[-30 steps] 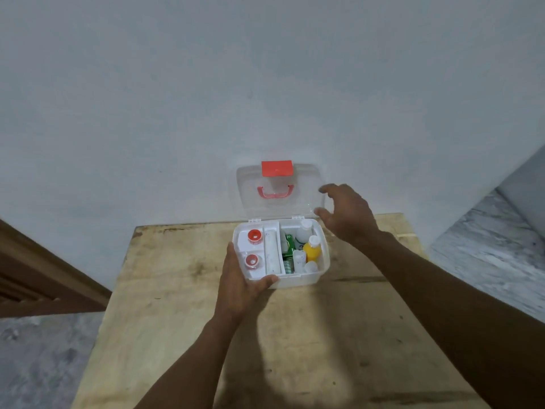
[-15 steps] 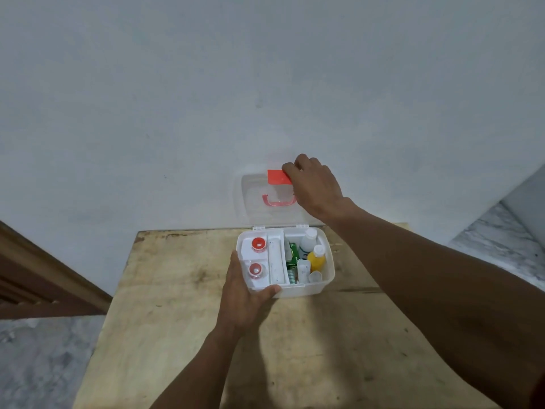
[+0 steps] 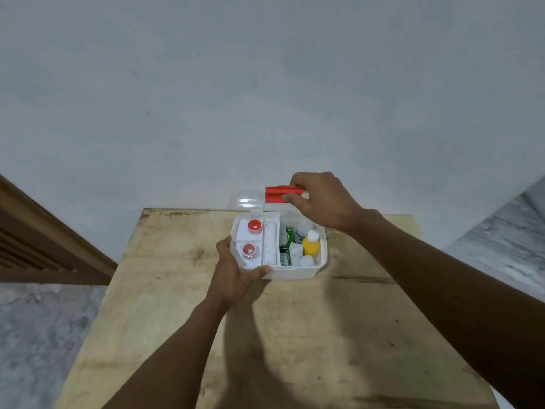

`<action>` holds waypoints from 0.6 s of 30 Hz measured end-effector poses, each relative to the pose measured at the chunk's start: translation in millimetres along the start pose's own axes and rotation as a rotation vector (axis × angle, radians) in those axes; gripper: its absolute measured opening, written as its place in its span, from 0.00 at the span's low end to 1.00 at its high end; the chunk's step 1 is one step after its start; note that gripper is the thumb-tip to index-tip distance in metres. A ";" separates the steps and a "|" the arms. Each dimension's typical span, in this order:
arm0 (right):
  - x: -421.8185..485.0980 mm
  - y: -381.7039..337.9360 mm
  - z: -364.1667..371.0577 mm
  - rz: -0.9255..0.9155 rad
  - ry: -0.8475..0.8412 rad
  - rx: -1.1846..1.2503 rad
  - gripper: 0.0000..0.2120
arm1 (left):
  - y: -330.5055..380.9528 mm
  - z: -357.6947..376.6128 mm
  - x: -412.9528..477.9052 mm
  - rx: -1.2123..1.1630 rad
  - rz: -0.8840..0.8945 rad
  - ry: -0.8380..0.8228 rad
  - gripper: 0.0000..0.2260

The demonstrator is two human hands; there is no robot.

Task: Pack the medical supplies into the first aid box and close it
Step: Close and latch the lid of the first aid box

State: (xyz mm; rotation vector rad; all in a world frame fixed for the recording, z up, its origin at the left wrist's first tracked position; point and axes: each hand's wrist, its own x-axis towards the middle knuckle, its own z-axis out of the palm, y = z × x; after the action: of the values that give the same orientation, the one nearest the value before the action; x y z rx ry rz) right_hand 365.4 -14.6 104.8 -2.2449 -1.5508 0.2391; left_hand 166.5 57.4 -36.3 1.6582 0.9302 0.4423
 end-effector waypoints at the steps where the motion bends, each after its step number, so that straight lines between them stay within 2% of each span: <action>1: -6.9 -1.6 5.3 -0.015 -0.004 -0.027 0.10 | 0.3 0.4 -0.1 0.008 -0.001 0.015 0.39; 8: -49.2 -4.9 47.0 -0.133 0.017 -0.207 0.07 | -3.7 3.0 -6.5 0.058 0.038 0.090 0.40; 12: -72.0 -4.8 78.6 -0.166 0.095 -0.176 0.04 | -4.9 -0.5 -5.6 0.057 0.057 0.081 0.41; 18: -75.0 -9.0 95.7 -0.130 0.125 -0.253 0.04 | -7.3 -5.7 -5.2 0.007 0.041 0.035 0.44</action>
State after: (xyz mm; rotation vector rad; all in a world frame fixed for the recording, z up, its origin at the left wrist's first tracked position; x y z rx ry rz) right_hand 295.6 -59.6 15.5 -2.2812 -1.7324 -0.1393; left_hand 156.7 57.6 -40.5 1.6830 0.9251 0.4977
